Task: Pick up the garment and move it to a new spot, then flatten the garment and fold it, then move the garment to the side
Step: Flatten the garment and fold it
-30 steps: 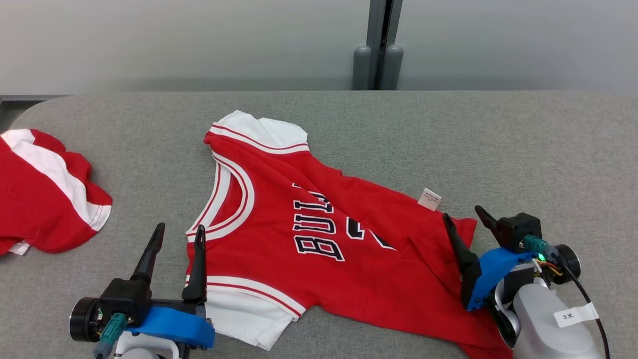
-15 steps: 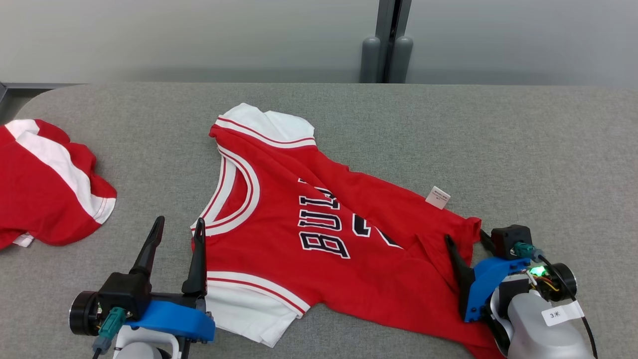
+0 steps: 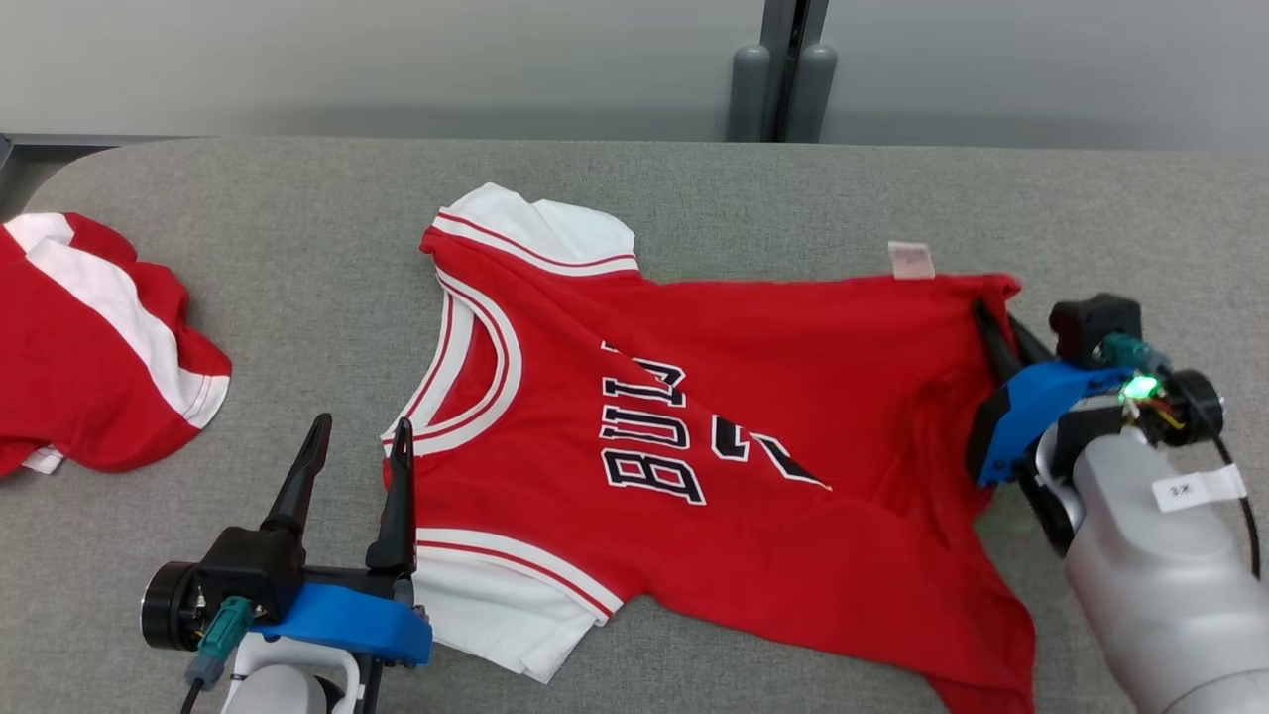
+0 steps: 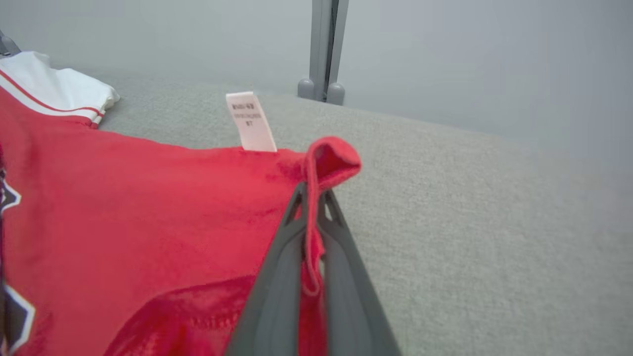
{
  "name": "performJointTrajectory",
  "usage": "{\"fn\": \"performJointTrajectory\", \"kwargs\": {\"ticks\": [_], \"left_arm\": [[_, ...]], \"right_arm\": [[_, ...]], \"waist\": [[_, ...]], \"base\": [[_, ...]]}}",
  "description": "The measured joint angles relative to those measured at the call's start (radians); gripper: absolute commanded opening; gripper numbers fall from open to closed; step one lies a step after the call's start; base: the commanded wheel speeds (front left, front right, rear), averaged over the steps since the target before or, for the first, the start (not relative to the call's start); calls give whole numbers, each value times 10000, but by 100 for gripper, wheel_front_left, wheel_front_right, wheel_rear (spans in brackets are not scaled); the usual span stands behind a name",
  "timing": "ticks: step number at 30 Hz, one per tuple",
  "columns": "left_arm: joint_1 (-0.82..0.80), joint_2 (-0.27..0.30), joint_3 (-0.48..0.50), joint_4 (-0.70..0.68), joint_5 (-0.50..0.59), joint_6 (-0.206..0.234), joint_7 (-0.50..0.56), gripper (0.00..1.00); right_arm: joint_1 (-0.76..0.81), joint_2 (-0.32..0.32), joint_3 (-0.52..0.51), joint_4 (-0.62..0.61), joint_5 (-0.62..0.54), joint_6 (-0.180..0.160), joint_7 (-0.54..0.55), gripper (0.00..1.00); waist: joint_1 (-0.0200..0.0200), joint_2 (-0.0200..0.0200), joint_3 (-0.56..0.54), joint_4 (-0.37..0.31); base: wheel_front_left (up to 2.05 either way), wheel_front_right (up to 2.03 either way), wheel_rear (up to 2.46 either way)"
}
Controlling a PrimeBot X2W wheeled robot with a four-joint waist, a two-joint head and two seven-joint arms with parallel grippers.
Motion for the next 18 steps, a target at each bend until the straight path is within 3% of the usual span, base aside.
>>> {"fn": "performJointTrajectory", "kwargs": {"ticks": [14,15,16,17,18], "left_arm": [[-405,-12,-259,6,-102,0,0,100],[-407,-2,-257,12,-115,0,0,100],[-413,6,-253,15,-125,0,0,100],[-461,25,-245,33,-130,0,0,100],[-461,25,-245,33,-130,0,0,100]], "right_arm": [[-2873,-966,-821,556,-232,0,0,0],[-2981,-974,-897,560,-267,0,-2,35],[-3041,-963,-917,564,-370,0,-2,85],[-3050,-878,-976,604,-541,0,-2,100],[-3050,-878,-976,604,-541,0,-2,100]], "waist": [[0,1,468,404],[1,1,498,424],[1,1,522,436],[1,1,543,440],[1,1,543,440]], "base": [[0,0,0],[0,0,0],[0,0,0],[0,0,0],[0,0,0]]}}
